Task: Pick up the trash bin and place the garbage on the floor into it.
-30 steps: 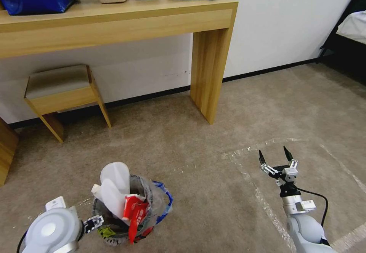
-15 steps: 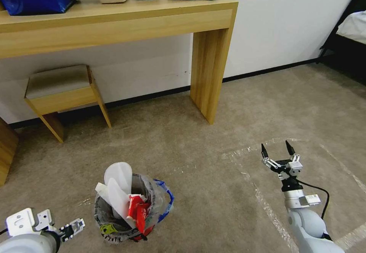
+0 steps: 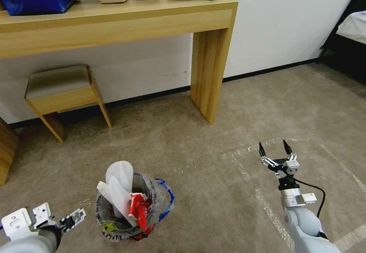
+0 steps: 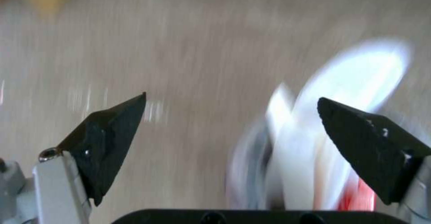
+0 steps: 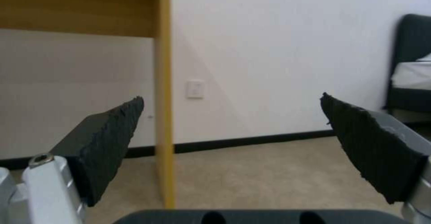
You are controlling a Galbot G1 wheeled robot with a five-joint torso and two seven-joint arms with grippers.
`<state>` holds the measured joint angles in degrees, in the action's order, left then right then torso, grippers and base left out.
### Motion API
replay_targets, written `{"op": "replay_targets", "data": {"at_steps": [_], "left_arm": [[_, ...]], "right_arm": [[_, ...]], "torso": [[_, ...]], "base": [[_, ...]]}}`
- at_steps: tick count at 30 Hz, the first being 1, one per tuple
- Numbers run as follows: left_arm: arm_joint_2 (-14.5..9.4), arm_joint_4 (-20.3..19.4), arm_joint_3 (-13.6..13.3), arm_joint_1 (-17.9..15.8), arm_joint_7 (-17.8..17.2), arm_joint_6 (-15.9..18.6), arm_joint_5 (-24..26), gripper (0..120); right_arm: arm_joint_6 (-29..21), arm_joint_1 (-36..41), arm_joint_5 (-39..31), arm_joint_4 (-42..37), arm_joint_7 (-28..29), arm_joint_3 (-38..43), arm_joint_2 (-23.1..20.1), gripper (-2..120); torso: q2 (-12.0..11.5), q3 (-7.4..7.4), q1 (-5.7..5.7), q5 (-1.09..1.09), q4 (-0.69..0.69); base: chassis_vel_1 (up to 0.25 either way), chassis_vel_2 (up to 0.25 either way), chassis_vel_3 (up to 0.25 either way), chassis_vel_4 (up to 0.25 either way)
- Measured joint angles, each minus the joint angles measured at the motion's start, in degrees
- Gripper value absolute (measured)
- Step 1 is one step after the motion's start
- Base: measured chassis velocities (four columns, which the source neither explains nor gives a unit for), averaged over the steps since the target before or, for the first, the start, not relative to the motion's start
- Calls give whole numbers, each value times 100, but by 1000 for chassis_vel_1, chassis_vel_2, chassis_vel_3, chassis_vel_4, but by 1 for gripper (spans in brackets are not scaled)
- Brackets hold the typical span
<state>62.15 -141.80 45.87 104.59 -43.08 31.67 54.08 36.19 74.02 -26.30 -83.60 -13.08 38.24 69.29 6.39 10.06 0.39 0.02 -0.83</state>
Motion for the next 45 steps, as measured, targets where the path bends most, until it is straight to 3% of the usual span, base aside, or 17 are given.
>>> {"op": "replay_targets", "data": {"at_steps": [1,2,4,5,6,7,9,15,17,24,45], "left_arm": [[5,207,-76,-217,615,-431,-688,100],[5,207,-76,-217,615,-431,-688,100],[-1,505,-127,-553,1175,-1068,-1286,100],[-1,505,-127,-553,1175,-1068,-1286,100],[-3,804,-161,-820,1453,-1531,-1691,100],[-3,804,-161,-820,1453,-1531,-1691,100],[24,1301,-209,-1044,1796,-2175,-2505,100],[127,1770,-311,-1193,1962,-2747,-2921,100],[218,2123,-354,-1353,2066,-3337,-3338,100],[339,2380,-451,-1490,2173,-3672,-3517,100],[276,2450,-465,-1490,2247,-3674,-3269,100]], "right_arm": [[-58,39,4,-109,90,58,13,100],[-58,39,4,-109,90,58,13,100],[-159,83,24,-293,211,79,29,100],[-159,83,24,-293,211,79,29,100],[-256,141,20,-525,328,78,33,100],[-256,141,20,-525,328,78,33,100],[-444,239,-1,-912,507,64,7,100],[-645,327,-50,-1292,712,49,-14,100],[-739,353,-6,-1494,834,42,25,100],[-810,353,380,-1575,1064,-19,168,100],[-746,299,597,-1509,1065,-179,285,100]], "torso": [[0,0,0,-4,0],[0,0,0,-4,0],[0,0,0,-2,1],[0,0,0,-2,1],[0,1,1,-4,1],[0,1,1,-4,1],[0,0,1,-2,0],[0,0,1,-3,2],[0,0,1,-3,1],[0,0,1,-2,1],[-1,0,0,-2,1]], "base": [[0,0,0,0],[0,0,0,0],[0,0,0,0],[0,0,0,0],[0,0,0,0],[0,0,0,0],[0,0,0,0],[0,0,0,0],[0,0,0,0],[0,0,0,0],[0,0,0,0]]}}
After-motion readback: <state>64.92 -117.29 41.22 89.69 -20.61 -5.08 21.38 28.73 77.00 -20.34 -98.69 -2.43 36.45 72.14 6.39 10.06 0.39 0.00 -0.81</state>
